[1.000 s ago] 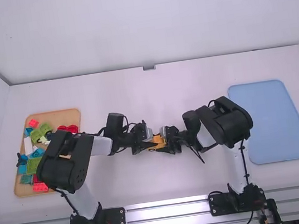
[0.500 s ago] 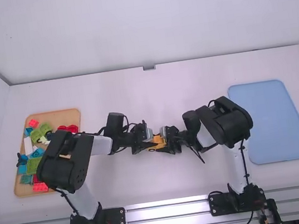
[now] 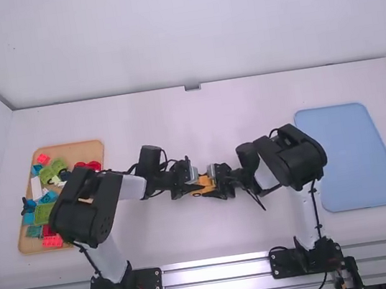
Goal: Assemble lego blocks to make yellow taxi
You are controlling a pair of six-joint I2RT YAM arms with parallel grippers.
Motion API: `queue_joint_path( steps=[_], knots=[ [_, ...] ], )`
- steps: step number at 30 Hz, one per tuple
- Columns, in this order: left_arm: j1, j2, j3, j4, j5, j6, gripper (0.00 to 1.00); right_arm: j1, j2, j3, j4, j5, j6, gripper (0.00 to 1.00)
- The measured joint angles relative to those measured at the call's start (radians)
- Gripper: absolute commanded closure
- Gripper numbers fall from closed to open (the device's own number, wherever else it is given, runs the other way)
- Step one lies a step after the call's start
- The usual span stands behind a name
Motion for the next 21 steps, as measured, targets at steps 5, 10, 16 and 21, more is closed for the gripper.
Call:
queue_joint_path(
  steps=[5, 10, 16, 21],
  knots=[
    [0.000, 0.031, 0.018, 0.018, 0.032, 0.003, 0.98, -0.010, 0.000, 0.000, -0.003, -0.004, -0.003, 0.48],
    [0.000, 0.032, 0.048, -0.065, 0.034, 0.036, 0.98, -0.010, 0.000, 0.000, -0.003, -0.005, -0.005, 0.49],
    [-0.019, 0.032, 0.125, -0.242, -0.005, 0.087, 0.98, -0.010, 0.000, 0.000, -0.005, -0.005, -0.005, 0.49],
    [-0.052, 0.031, 0.168, -0.296, -0.069, 0.101, 0.98, -0.026, 0.000, -0.001, -0.003, -0.006, -0.002, 0.49]
  ],
)
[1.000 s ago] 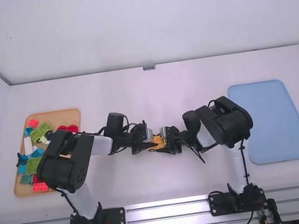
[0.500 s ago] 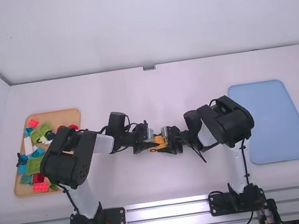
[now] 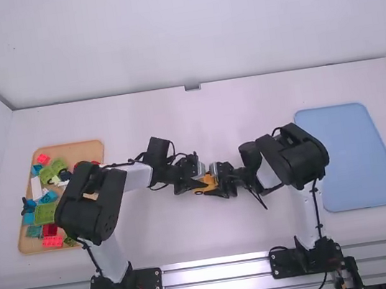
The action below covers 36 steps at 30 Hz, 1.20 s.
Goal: Assemble lego blocks to make yellow taxi
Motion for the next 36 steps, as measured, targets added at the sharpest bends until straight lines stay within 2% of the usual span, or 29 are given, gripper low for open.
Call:
queue_joint_path(
  steps=[9, 12, 13, 14, 21, 26, 29, 36],
  knots=[
    [-0.006, -0.015, -0.061, 0.122, -0.027, -0.017, 0.98, -0.002, 0.000, 0.000, -0.002, 0.000, 0.000, 0.50],
    [-0.006, -0.018, -0.092, 0.189, -0.021, -0.028, 0.88, -0.002, 0.000, 0.000, -0.002, 0.000, -0.001, 0.50],
    [-0.006, -0.018, -0.098, 0.204, -0.019, -0.031, 0.78, -0.002, 0.000, 0.000, -0.002, 0.000, -0.001, 0.49],
    [-0.006, -0.018, -0.104, 0.218, -0.015, -0.033, 0.75, -0.002, 0.000, 0.000, -0.002, 0.000, -0.001, 0.50],
    [-0.006, -0.018, -0.108, 0.230, -0.016, -0.064, 0.76, -0.002, 0.000, 0.000, -0.002, -0.001, 0.000, 0.49],
    [-0.012, -0.018, -0.090, 0.178, -0.037, -0.063, 0.59, 0.001, 0.000, 0.000, -0.002, 0.002, -0.003, 0.49],
    [-0.037, -0.006, -0.092, 0.160, -0.056, -0.063, 0.56, 0.016, 0.000, -0.001, -0.006, -0.005, -0.006, 0.49],
    [-0.036, -0.008, -0.092, 0.159, -0.058, -0.063, 0.58, 0.013, 0.000, -0.002, -0.006, -0.005, -0.007, 0.49]
  ],
)
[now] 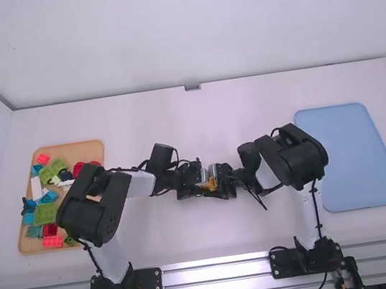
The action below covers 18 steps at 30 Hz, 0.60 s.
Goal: Assemble lego blocks to make yellow taxi
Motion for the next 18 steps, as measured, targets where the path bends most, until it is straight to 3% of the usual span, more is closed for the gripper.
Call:
queue_joint_path(
  steps=[10, 18],
  knots=[
    [0.032, -0.045, -0.001, -0.046, -0.016, 0.000, 0.59, 0.013, 0.000, 0.001, 0.004, 0.008, 0.002, 0.49],
    [0.085, -0.067, -0.006, -0.097, 0.041, 0.052, 0.54, 0.013, 0.000, 0.003, 0.006, 0.012, 0.003, 0.48]
  ],
)
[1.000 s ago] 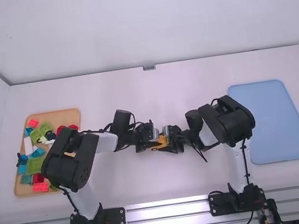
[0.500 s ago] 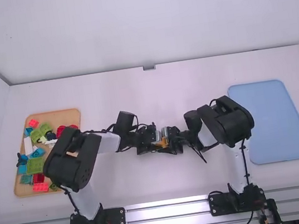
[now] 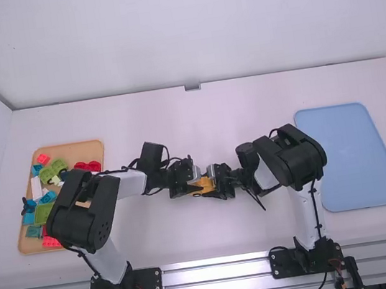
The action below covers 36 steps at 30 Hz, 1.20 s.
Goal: Assemble lego blocks to make yellow taxi
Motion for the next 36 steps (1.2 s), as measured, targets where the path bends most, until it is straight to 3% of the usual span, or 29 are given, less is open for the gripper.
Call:
queue_joint_path(
  steps=[3, 6, 7, 8, 14, 15, 18, 23, 30, 31, 33, 36],
  knots=[
    [0.026, -0.022, 0.000, -0.050, 0.006, 0.005, 0.54, 0.000, 0.000, 0.000, -0.008, -0.002, -0.001, 0.48],
    [0.071, -0.076, -0.001, -0.130, 0.021, 0.038, 0.47, 0.000, 0.000, 0.000, -0.009, 0.000, -0.001, 0.48],
    [0.097, -0.106, -0.002, -0.169, 0.032, 0.055, 0.33, 0.000, 0.000, 0.000, -0.009, 0.000, 0.000, 0.48],
    [0.130, -0.143, -0.002, -0.199, 0.043, 0.076, 0.01, 0.000, 0.000, 0.000, -0.010, -0.001, -0.001, 0.48],
    [0.312, -0.278, -0.002, -0.164, 0.065, -0.029, 0.01, 0.000, 0.000, 0.000, -0.005, 0.003, 0.010, 0.46],
    [0.365, -0.306, -0.002, -0.114, 0.061, -0.122, 0.01, 0.000, 0.000, 0.000, 0.005, 0.013, 0.027, 0.51],
    [0.445, -0.340, -0.001, -0.019, 0.005, -0.364, 0.01, 0.000, -0.017, 0.000, 0.000, 0.062, 0.084, 0.51],
    [0.501, -0.351, -0.002, 0.059, -0.283, -0.867, 0.01, -0.026, -0.170, -0.001, -0.195, 0.208, 0.188, 0.52],
    [0.492, -0.351, -0.002, 0.065, -0.640, -1.249, 0.01, -0.204, -0.598, -0.001, -0.612, 0.481, 0.229, 0.52],
    [0.492, -0.351, -0.002, 0.065, -0.640, -1.249, 0.01, -0.204, -0.598, -0.001, -0.612, 0.481, 0.229, 0.52],
    [0.492, -0.351, -0.002, 0.089, -0.707, -1.319, 0.01, -0.312, -0.747, -0.001, -0.732, 0.633, 0.237, 0.53],
    [0.492, -0.351, -0.002, 0.109, -0.742, -1.354, 0.01, -0.438, -0.841, -0.001, -0.795, 0.769, 0.258, 0.53]
  ],
)
